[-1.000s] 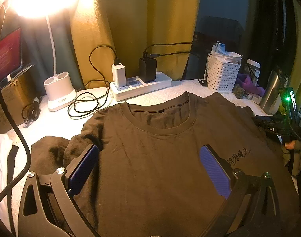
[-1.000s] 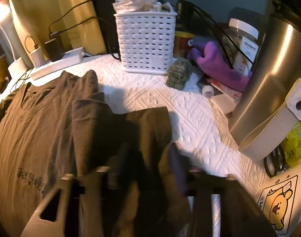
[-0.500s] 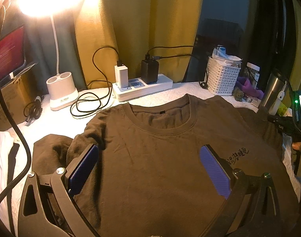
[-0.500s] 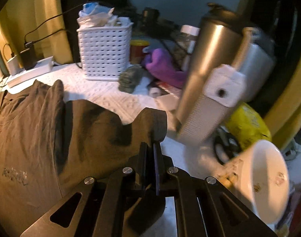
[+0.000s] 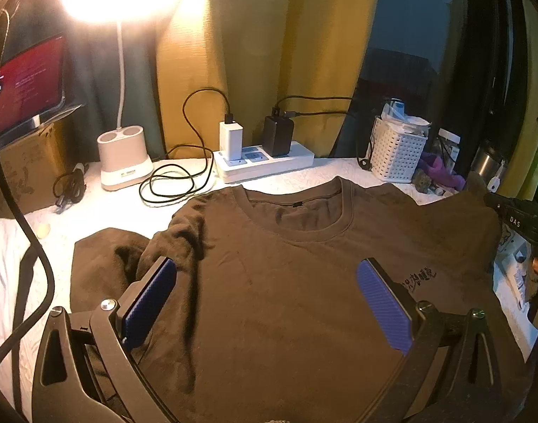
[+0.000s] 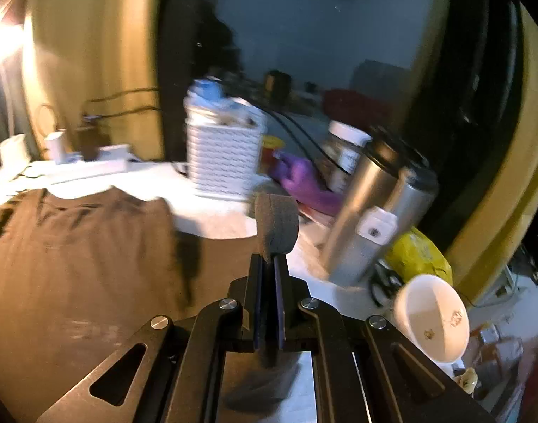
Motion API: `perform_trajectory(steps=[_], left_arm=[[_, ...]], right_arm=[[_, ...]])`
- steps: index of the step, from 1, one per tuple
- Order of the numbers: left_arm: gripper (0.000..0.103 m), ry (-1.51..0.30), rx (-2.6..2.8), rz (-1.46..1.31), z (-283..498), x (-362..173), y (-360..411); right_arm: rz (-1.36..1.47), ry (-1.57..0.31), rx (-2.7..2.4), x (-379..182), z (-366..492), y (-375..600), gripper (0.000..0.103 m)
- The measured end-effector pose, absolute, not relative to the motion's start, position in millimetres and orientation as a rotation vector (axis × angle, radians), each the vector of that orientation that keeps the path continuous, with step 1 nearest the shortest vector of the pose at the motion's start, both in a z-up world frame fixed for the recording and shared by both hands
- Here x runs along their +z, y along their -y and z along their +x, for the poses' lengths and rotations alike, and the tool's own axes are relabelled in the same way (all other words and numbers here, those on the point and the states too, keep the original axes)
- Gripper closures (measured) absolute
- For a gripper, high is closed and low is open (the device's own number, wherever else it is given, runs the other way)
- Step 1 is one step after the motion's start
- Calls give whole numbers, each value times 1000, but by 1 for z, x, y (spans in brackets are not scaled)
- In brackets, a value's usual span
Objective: Fold small clothes
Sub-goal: 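Carry the sleeve across the shirt body with the right gripper and release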
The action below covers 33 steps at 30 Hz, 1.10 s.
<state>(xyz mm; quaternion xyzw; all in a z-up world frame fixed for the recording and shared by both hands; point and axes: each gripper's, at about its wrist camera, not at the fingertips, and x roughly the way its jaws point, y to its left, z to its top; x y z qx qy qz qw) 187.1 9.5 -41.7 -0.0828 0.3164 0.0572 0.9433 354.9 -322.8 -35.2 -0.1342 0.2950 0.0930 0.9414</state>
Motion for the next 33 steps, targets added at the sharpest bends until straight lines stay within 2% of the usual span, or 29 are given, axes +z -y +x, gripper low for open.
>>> perform_trajectory(steps=[9, 19, 20, 22, 23, 33], left_arm=[[2, -630, 119, -202, 172, -43, -24], [2, -633, 127, -232, 162, -47, -37], [2, -632, 128, -234, 161, -47, -37], [2, -632, 128, -234, 160, -46, -37], [2, -632, 127, -233, 160, -46, -37], [2, -635, 115, -208, 158, -42, -28]], right_arm=[[-305, -640, 366, -45, 325, 258, 97], [-251, -851, 538, -98, 314, 211, 94], [-243, -862, 546, -101, 313, 210, 83], [-220, -862, 576, -101, 306, 212, 42], [-206, -862, 591, -100, 303, 213, 16], [-117, -837, 528, -81, 303, 271, 16]])
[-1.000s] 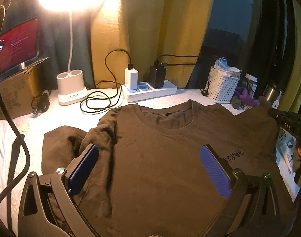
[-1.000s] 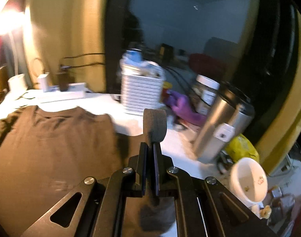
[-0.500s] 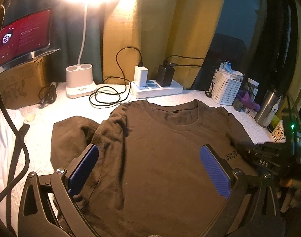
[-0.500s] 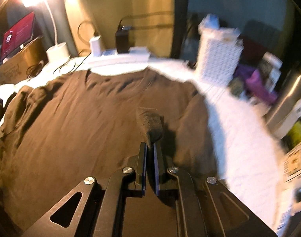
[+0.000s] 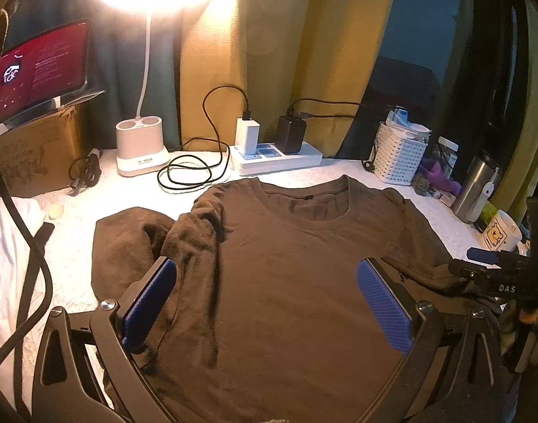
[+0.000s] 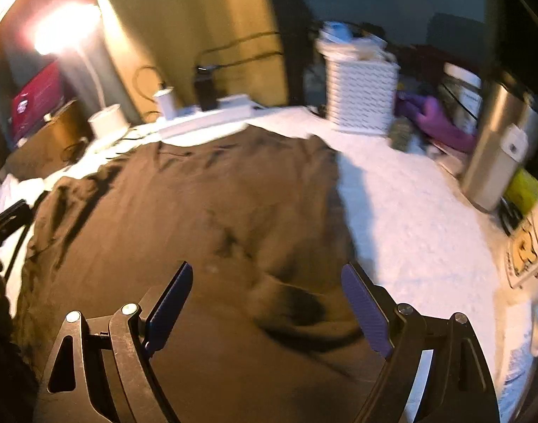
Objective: Fold small clothes
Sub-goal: 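Carry the sleeve across the shirt body with the right gripper and release, then move the left gripper to the other sleeve and close on it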
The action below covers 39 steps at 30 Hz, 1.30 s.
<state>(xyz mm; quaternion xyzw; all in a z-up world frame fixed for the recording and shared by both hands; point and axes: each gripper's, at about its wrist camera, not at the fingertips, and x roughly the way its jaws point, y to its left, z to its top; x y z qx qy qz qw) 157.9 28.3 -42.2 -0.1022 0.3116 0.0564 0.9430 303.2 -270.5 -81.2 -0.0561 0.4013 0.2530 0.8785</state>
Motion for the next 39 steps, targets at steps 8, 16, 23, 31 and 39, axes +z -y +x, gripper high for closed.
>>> perform_trajectory(steps=[8, 16, 23, 31, 39], left_arm=[[2, -639, 122, -192, 153, -39, -23], [2, -636, 139, -187, 144, -37, -27], [2, -628, 157, -180, 138, -34, -34], [2, -644, 200, -183, 132, -38, -50], [2, -672, 269, -183, 128, -45, -84]], right_arm=[[-31, -890, 526, -98, 310, 292, 16], [-102, -943, 647, -99, 283, 279, 16], [-123, -884, 626, -84, 282, 281, 16], [-94, -982, 678, -105, 282, 271, 15], [-144, -995, 781, -100, 248, 240, 15]])
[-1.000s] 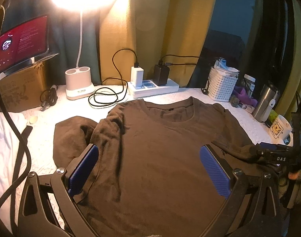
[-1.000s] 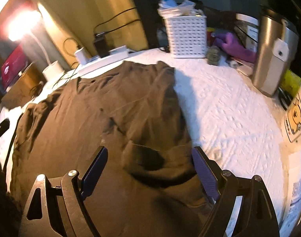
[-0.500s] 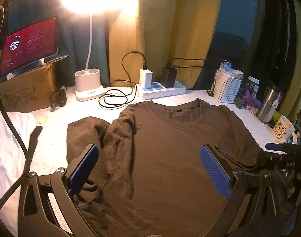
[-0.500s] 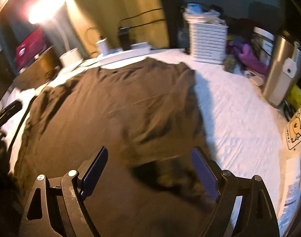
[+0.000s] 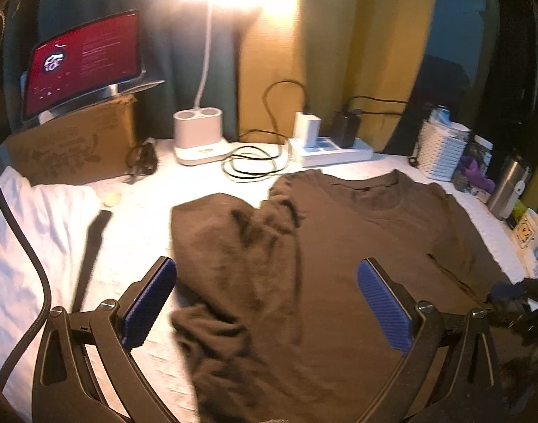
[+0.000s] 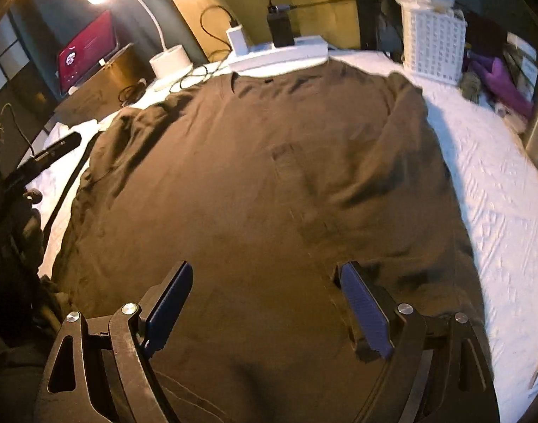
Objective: Fold small clothes
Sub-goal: 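Move the left gripper to the other sleeve and close on it, then fold the held sleeve across the shirt body with the left gripper, release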
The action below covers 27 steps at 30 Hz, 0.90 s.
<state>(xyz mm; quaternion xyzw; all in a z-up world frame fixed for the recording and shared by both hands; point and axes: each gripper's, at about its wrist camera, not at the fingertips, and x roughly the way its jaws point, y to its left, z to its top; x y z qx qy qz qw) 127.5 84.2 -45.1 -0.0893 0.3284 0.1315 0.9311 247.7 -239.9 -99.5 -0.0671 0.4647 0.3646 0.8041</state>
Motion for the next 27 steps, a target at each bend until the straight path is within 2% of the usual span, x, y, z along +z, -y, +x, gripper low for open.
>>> perform_trajectory(steps=[5, 14, 15, 16, 18, 19, 20, 21, 23, 27], left_arm=[[2, -690, 315, -171, 132, -51, -115], [2, -779, 260, -172, 180, -83, -171], [5, -799, 238, -175, 188, -90, -177], [10, -815, 217, -174, 193, -95, -180], [43, -844, 182, -172, 200, -101, -183], [55, -859, 167, -177, 204, -106, -185], [79, -865, 167, -182, 205, -108, -187], [93, -867, 186, -197, 205, -111, -191], [98, -856, 201, -221, 201, -110, -195], [100, -800, 288, -227, 180, -98, -198]], right_arm=[[-123, -941, 733, -83, 262, 240, 15], [-140, -928, 631, -87, 292, 233, 15], [-141, -931, 627, -89, 294, 232, 15], [-143, -935, 620, -90, 296, 231, 15], [-146, -944, 611, -93, 300, 229, 16], [-147, -947, 607, -94, 301, 229, 16], [-146, -951, 603, -95, 303, 228, 16], [-145, -956, 599, -97, 305, 227, 15], [-146, -965, 594, -101, 307, 225, 16], [-152, -983, 599, -108, 309, 220, 15]])
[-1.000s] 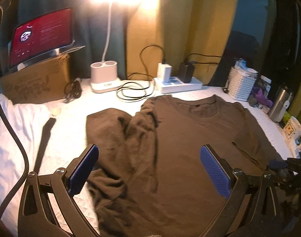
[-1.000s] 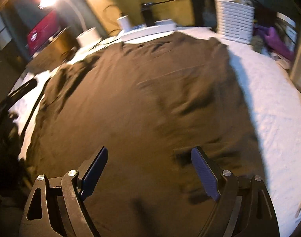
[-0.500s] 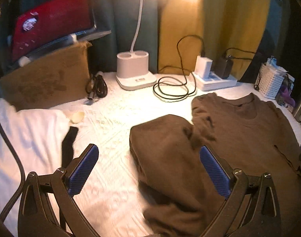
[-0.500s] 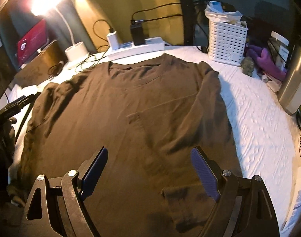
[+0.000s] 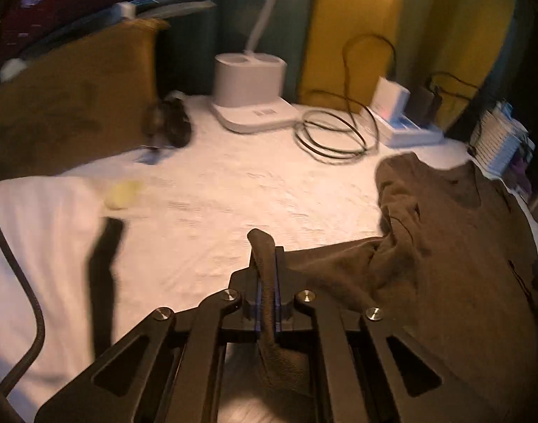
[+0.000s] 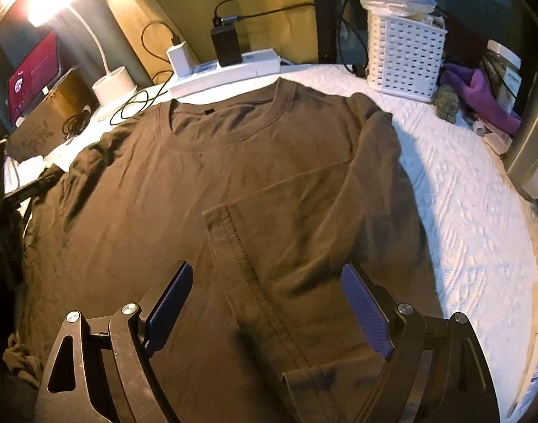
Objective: Fold small clothes
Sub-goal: 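Fold the held sleeve across the shirt body with the left gripper, release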
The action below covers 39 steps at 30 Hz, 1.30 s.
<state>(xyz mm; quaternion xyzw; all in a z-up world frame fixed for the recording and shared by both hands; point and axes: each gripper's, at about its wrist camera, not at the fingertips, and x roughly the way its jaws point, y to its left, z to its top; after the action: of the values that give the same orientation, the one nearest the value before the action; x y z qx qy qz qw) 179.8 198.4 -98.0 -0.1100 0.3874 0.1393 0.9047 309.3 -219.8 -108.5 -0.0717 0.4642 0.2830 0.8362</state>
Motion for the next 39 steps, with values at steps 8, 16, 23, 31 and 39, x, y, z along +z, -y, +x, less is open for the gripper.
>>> perform_trajectory(steps=[8, 16, 23, 31, 39], left_arm=[[100, -732, 518, -131, 140, -79, -196], [100, -697, 453, -149, 139, -60, -182], [100, -655, 302, -99, 161, -30, -132], [99, -744, 111, -53, 196, -41, -63], [58, -909, -56, -126, 214, -69, -38]], right_arm=[[-159, -975, 623, -110, 310, 217, 16], [-134, -960, 645, -109, 307, 227, 15], [-95, -925, 647, -102, 300, 241, 16], [-41, -901, 634, -98, 295, 262, 16], [-11, -896, 613, -99, 292, 278, 16]])
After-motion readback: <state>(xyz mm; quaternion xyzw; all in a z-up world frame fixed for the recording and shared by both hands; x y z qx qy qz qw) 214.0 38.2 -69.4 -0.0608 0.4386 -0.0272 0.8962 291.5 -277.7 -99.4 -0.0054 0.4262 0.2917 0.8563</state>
